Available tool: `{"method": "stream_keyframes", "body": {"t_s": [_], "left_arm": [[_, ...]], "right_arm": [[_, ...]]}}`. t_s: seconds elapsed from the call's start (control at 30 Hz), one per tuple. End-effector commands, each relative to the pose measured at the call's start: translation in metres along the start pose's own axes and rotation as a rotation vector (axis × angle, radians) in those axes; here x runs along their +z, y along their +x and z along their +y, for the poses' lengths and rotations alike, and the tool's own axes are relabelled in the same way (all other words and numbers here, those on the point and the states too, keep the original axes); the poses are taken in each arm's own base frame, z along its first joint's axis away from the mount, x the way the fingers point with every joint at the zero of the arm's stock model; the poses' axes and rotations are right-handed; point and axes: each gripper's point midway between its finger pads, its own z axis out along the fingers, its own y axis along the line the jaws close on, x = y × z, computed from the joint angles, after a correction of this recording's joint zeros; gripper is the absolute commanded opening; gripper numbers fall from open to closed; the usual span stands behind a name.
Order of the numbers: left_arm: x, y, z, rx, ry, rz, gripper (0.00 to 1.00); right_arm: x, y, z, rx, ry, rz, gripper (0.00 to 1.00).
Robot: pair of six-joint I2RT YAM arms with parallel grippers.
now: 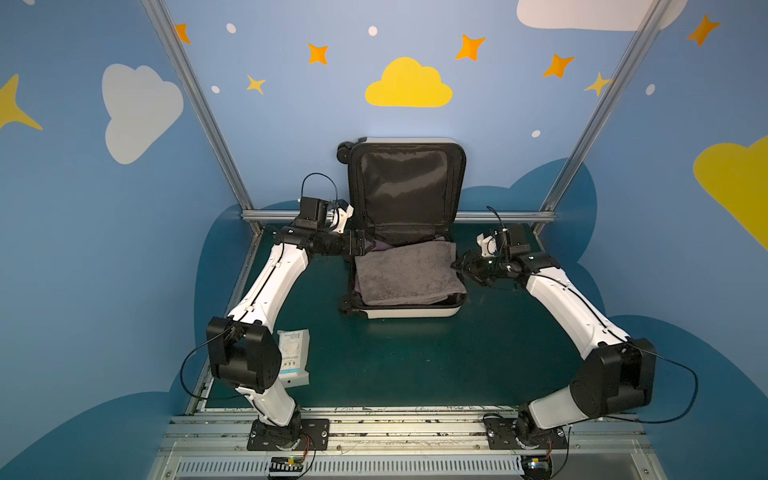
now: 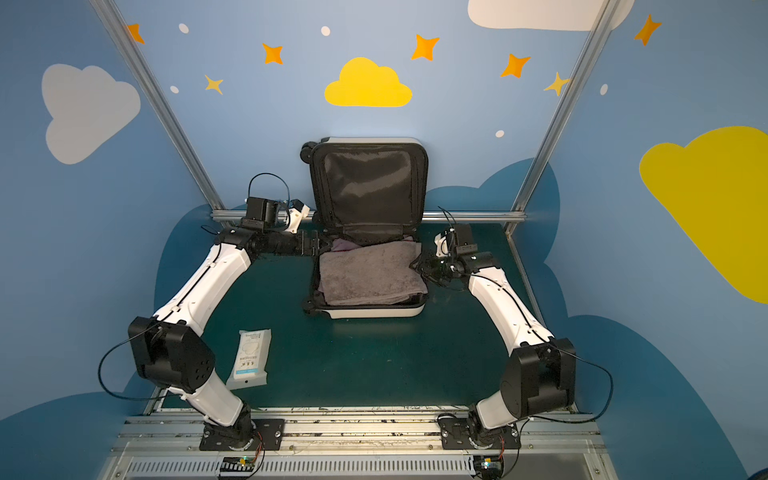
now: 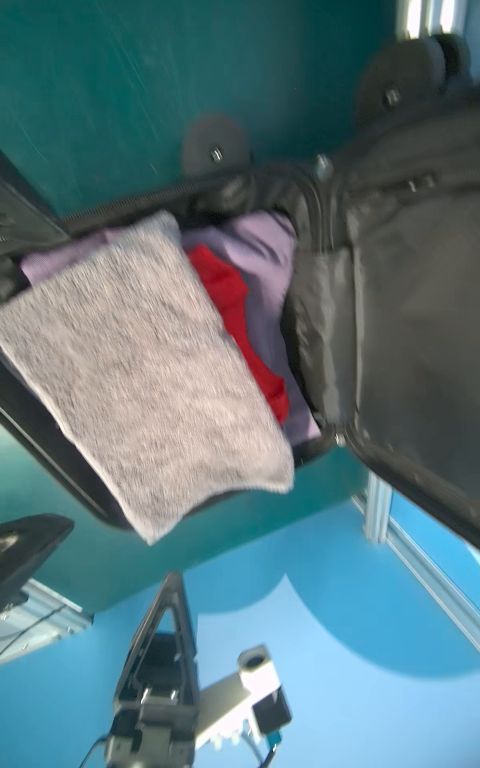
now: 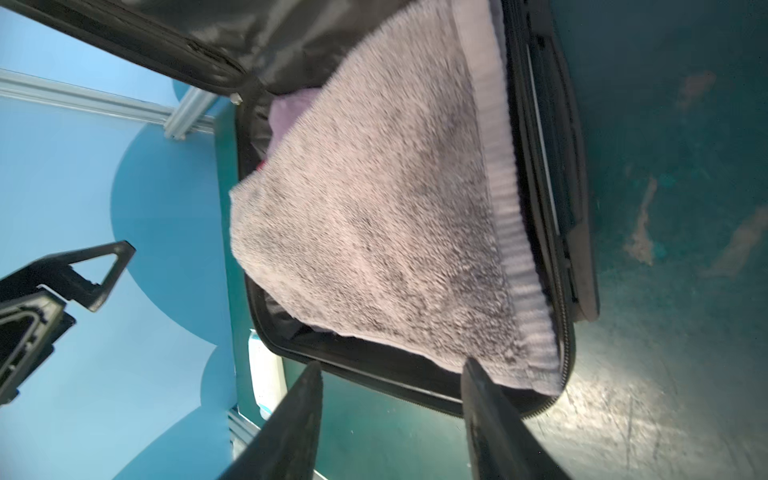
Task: Pack the luggage
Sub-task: 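Press and smooth the towel flat in the suitcase with both grippers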
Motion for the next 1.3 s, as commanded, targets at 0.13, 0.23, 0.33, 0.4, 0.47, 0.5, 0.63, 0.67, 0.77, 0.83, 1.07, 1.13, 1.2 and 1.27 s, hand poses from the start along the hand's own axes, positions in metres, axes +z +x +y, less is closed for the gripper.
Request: {"method": "stream_keyframes", "body": {"t_s": [0.13, 0.23, 0.33, 0.4, 0.47, 0.5, 0.63, 0.67, 0.77, 0.83, 1.07, 1.13, 1.2, 1.27], "left_arm": [[0.052, 0.038, -0.015, -0.056, 0.044, 0.127, 1.0], [0.07, 0.05, -0.003, -0.083, 0.035, 0.152, 0.99], [0.082, 0.057, 0.019, -0.082, -0.037, 0.173, 0.99], [0.089, 0.055, 0.033, -0.081, -0.078, 0.169, 0.99], [0.097, 0.054, 0.046, -0.089, -0.094, 0.177, 0.99], [0.1, 0.053, 0.05, -0.09, -0.102, 0.182, 0.99], [0.117, 0.046, 0.065, -0.079, -0.131, 0.192, 0.99], [0.12, 0.044, 0.068, -0.077, -0.135, 0.194, 0.99], [0.122, 0.034, 0.067, -0.069, -0.131, 0.187, 0.99], [0.116, 0.025, 0.058, -0.053, -0.117, 0.171, 0.99], [0.073, -0.005, 0.005, -0.019, -0.025, 0.094, 0.99], [0.067, 0.0, -0.008, -0.016, -0.006, 0.096, 1.0], [0.065, 0.008, -0.016, -0.017, 0.01, 0.102, 0.99], [0.065, 0.021, -0.022, -0.027, 0.027, 0.113, 0.99]], "right_arm": [[0.032, -0.021, -0.012, 0.013, 0.051, 0.004, 0.38], [0.057, -0.009, -0.016, 0.046, 0.049, 0.079, 0.27], [0.077, 0.014, -0.017, 0.05, 0.065, 0.141, 0.25], [0.089, 0.028, -0.015, 0.045, 0.069, 0.163, 0.25], [0.102, 0.043, -0.015, 0.045, 0.071, 0.19, 0.25], [0.106, 0.048, -0.016, 0.047, 0.078, 0.199, 0.25], [0.123, 0.062, -0.021, 0.07, 0.079, 0.24, 0.25], [0.126, 0.063, -0.023, 0.073, 0.08, 0.248, 0.25], [0.125, 0.055, -0.025, 0.078, 0.068, 0.254, 0.27], [0.116, 0.042, -0.02, 0.076, 0.039, 0.243, 0.29], [0.068, -0.027, 0.017, 0.03, -0.1, 0.139, 0.34], [0.065, -0.043, 0.022, 0.029, -0.125, 0.124, 0.34], [0.067, -0.056, 0.025, 0.031, -0.135, 0.111, 0.34], [0.072, -0.067, 0.028, 0.032, -0.151, 0.108, 0.34]]}}
